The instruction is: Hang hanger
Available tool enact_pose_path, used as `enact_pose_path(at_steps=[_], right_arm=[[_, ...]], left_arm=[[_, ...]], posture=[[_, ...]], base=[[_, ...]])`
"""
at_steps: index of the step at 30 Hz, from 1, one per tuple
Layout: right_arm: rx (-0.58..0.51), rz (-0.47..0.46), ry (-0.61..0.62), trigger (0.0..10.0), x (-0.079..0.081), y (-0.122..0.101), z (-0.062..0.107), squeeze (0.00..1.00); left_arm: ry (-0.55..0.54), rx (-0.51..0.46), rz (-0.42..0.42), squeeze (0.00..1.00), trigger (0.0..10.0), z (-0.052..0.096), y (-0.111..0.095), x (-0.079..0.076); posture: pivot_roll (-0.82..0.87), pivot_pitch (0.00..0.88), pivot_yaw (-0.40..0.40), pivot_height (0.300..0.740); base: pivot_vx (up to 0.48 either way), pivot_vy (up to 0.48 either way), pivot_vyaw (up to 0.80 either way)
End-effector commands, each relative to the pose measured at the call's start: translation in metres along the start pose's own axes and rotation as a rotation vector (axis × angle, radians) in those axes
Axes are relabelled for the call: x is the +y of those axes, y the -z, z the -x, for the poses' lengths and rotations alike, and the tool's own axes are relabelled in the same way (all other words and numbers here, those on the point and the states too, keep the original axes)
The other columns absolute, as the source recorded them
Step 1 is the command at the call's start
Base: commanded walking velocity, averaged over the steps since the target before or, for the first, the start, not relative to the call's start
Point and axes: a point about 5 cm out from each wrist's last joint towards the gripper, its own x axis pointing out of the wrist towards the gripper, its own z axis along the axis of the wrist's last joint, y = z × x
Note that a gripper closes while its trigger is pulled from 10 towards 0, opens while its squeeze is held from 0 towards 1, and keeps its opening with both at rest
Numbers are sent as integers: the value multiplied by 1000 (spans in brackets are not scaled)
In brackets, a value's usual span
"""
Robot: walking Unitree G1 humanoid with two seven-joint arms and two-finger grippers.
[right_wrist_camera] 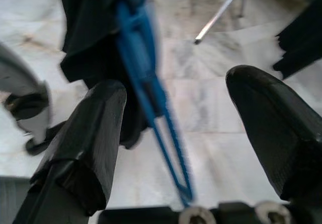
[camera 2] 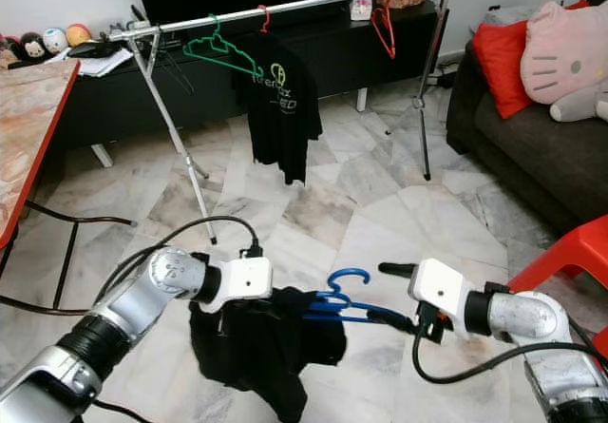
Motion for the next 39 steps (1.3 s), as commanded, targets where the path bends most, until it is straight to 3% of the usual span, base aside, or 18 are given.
enact_pose_path(at_steps=[1,14,19,30,36,39], right_arm=[[-21,27,-23,10000,2,-6,-5,0],[-32,45,-52,10000,-1,-11,-8,0],[-82,19,-124,10000,5,-18,-9,0],[-49,23,-140,10000,6,-14,-5,0],[-34,19,-89,10000,2,-9,-15,0],[-56,9,-6,10000,-7,-11,-16,0]], left_arm=[[-7,-24,-34,0,10000,8,-8,8],[18,-54,-88,0,10000,15,-16,7],[30,-81,-113,0,10000,16,-23,6],[35,-88,-127,0,10000,15,-27,6],[34,-105,-144,0,10000,14,-33,6],[25,-127,-142,0,10000,15,-37,7]], posture=[[-190,0,74,740],[-175,0,63,740],[-173,0,61,740],[-176,0,59,740],[-166,0,55,740],[-166,0,54,740]], base=[[0,0,0],[0,0,0],[0,0,0],[0,0,0],[0,0,0],[0,0,0]])
